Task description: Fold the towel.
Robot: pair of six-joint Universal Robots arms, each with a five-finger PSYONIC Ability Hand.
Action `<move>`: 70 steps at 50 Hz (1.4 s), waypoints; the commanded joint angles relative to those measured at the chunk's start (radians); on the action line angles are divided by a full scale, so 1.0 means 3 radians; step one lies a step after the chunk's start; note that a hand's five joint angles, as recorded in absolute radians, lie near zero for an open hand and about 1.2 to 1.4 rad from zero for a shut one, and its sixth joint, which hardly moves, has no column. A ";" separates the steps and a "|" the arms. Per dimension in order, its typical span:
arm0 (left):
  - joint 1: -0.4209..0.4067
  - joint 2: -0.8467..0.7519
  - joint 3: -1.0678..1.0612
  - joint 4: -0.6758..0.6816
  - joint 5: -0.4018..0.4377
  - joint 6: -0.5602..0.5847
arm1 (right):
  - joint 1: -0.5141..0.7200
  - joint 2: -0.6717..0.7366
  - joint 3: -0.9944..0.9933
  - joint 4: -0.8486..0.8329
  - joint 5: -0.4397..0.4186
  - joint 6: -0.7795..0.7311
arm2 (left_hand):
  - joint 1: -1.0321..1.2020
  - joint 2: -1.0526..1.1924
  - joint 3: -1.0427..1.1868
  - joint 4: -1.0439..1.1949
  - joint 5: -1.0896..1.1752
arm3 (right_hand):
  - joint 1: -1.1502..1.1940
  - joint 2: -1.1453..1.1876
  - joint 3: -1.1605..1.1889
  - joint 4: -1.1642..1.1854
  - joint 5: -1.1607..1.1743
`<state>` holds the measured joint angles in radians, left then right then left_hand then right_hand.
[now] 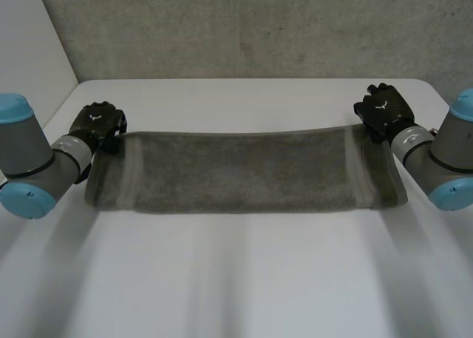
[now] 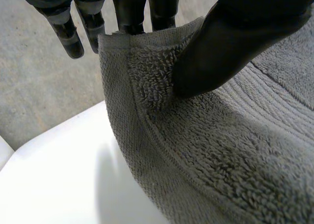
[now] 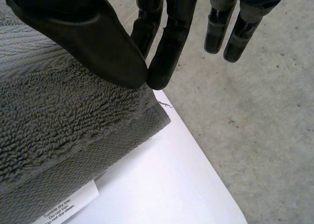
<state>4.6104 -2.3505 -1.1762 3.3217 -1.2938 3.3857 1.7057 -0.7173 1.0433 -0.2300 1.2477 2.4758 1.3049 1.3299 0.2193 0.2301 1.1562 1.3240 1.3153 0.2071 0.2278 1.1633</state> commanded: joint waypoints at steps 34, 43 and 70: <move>-0.0028 0.1509 -0.1186 0.0013 -0.0080 0.0020 | 0.0051 -0.1765 0.1578 -0.0302 0.0269 0.0301 | -0.3237 -0.3320 -0.0149 -0.0185 -0.3323 | -0.3831 -0.3803 -0.0109 -0.0178 -0.3878; -0.0186 0.2210 -0.2127 0.0324 -0.0018 -0.0113 | -0.0015 -0.1966 0.1999 0.0322 0.0238 0.0394 | -0.3207 -0.3291 -0.0149 -0.0185 -0.3294 | -0.3680 -0.3651 -0.0109 -0.0178 -0.3726; -0.0202 0.2139 -0.2788 0.1409 -0.0064 -0.0517 | -0.0302 -0.1194 0.2213 -0.0076 0.0019 0.0378 | -0.3149 -0.3232 -0.0149 -0.0185 -0.3235 | -0.2741 -0.2713 -0.0109 -0.0178 -0.2788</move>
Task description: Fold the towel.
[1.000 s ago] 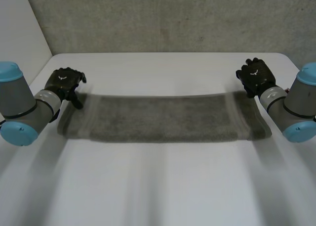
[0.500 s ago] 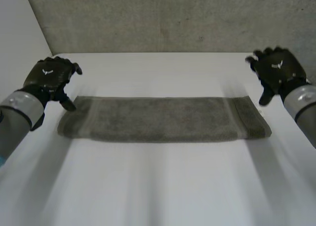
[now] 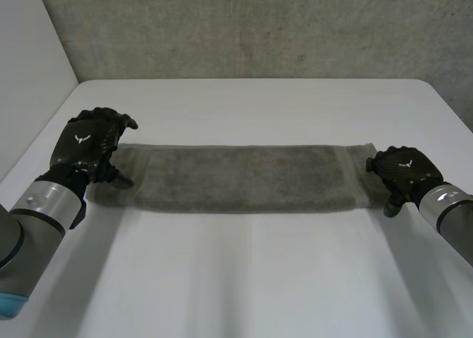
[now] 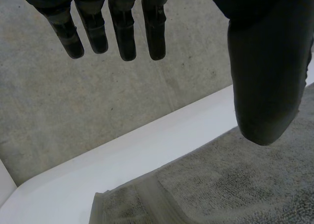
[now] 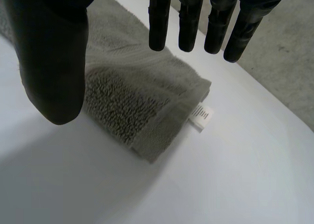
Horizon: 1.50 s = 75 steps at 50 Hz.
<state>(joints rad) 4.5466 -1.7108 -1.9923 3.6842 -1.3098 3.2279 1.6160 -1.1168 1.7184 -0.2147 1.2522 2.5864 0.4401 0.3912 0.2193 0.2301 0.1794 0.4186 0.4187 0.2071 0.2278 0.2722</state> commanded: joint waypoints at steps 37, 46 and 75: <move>0.0052 0.0037 -0.0165 0.0267 -0.0006 0.0009 | -0.0897 0.0088 -0.0589 -0.0051 -0.0048 -0.0041 | -0.0295 -0.0132 -0.0149 -0.0185 -0.0008 | 0.3259 0.3258 -0.0109 -0.0178 0.3165; 0.0057 0.0099 -0.0175 0.0272 -0.0006 0.0009 | -0.0434 -0.0547 -0.0783 -0.0067 0.0014 0.0020 | -0.0295 -0.0132 -0.0149 -0.0185 -0.0008 | 0.3259 0.3258 -0.0109 -0.0178 0.3165; 0.0067 0.0109 -0.0180 0.0282 -0.0103 0.0009 | 0.2529 0.1288 -0.1923 -0.0450 0.0325 -0.0256 | -0.0325 -0.0162 -0.0149 -0.0185 -0.0038 | 0.3259 0.3258 -0.0109 -0.0178 0.3165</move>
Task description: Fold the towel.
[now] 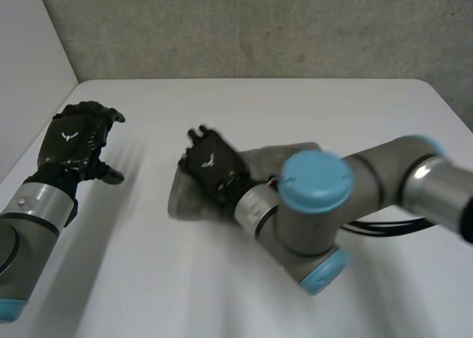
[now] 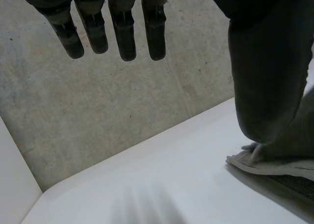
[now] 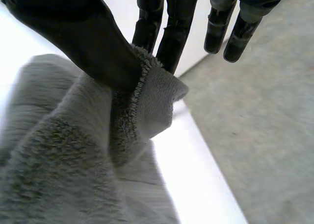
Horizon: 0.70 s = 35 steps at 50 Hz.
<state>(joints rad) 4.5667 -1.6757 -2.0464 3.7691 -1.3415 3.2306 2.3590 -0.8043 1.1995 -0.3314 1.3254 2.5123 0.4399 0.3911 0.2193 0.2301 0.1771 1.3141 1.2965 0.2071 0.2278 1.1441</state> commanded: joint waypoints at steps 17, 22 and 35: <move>-0.0021 -0.0024 0.0000 0.0000 0.0003 0.0000 | 0.0052 0.0262 -0.0705 -0.0025 0.0220 0.0027 | -0.0324 -0.0161 -0.0149 -0.0185 -0.0030 | 0.0274 0.0333 -0.0109 -0.0178 0.0259; -0.0021 -0.0029 -0.0005 0.0000 -0.0002 0.0000 | 0.0052 0.0273 -0.0864 -0.0010 0.0266 0.0042 | -0.0324 -0.0161 -0.0149 -0.0185 -0.0030 | 0.0274 0.0333 -0.0109 -0.0178 0.0259; -0.0015 -0.0029 0.0000 0.0000 -0.0002 0.0000 | 0.0118 0.0743 -0.0920 0.0332 0.0194 -0.0014 | -0.0324 -0.0161 -0.0149 -0.0185 -0.0030 | 0.0274 0.0333 -0.0109 -0.0178 0.0259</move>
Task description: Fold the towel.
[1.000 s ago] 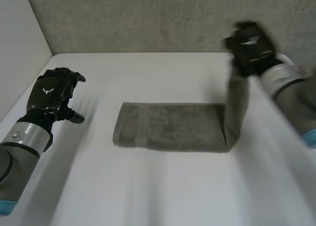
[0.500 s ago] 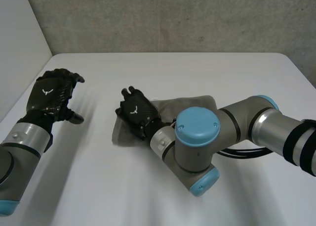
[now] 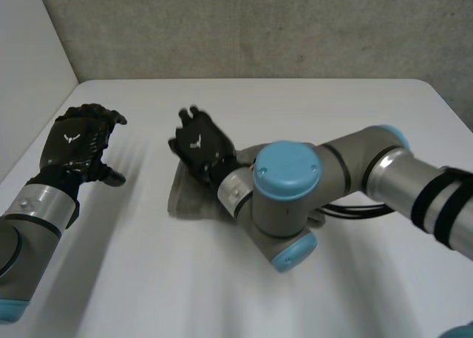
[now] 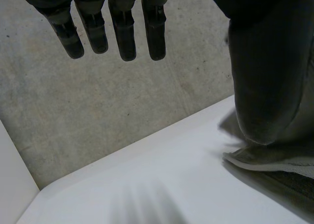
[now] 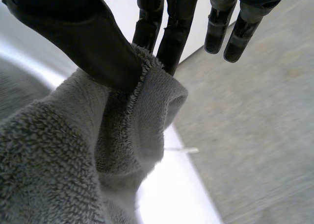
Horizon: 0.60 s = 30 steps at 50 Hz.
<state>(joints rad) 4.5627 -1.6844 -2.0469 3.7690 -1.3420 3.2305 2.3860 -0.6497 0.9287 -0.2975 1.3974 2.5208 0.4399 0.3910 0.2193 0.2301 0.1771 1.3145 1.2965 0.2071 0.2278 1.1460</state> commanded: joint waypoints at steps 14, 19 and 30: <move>-0.0007 0.0000 -0.0003 -0.0005 -0.0001 0.0005 | 0.0044 -0.0831 0.0852 -0.0169 -0.0071 0.0218 | -0.0324 -0.0161 -0.0149 -0.0185 -0.0030 | -0.3800 -0.3740 -0.0109 -0.0178 -0.3820; -0.0012 0.0000 -0.0003 -0.0005 0.0004 0.0005 | -0.0303 -0.1453 0.1459 -0.0200 0.0235 0.0627 | -0.0324 -0.0161 -0.0149 -0.0185 -0.0030 | -0.3800 -0.3740 -0.0109 -0.0178 -0.3820; -0.0211 -0.0025 0.0043 -0.0010 0.0035 0.0031 | -0.1249 -0.1935 0.2615 -0.0082 0.0215 0.0694 | -0.0324 -0.0161 -0.0149 -0.0185 -0.0030 | -0.3760 -0.3700 -0.0109 -0.0178 -0.3780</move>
<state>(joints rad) 4.5447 -1.6863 -2.0504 3.7675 -1.3364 3.2334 2.1221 -1.2087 1.6039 -0.3503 1.4688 2.7254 0.4399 0.3909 0.2193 0.2301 0.1759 0.2326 0.2502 0.2071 0.2278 0.0619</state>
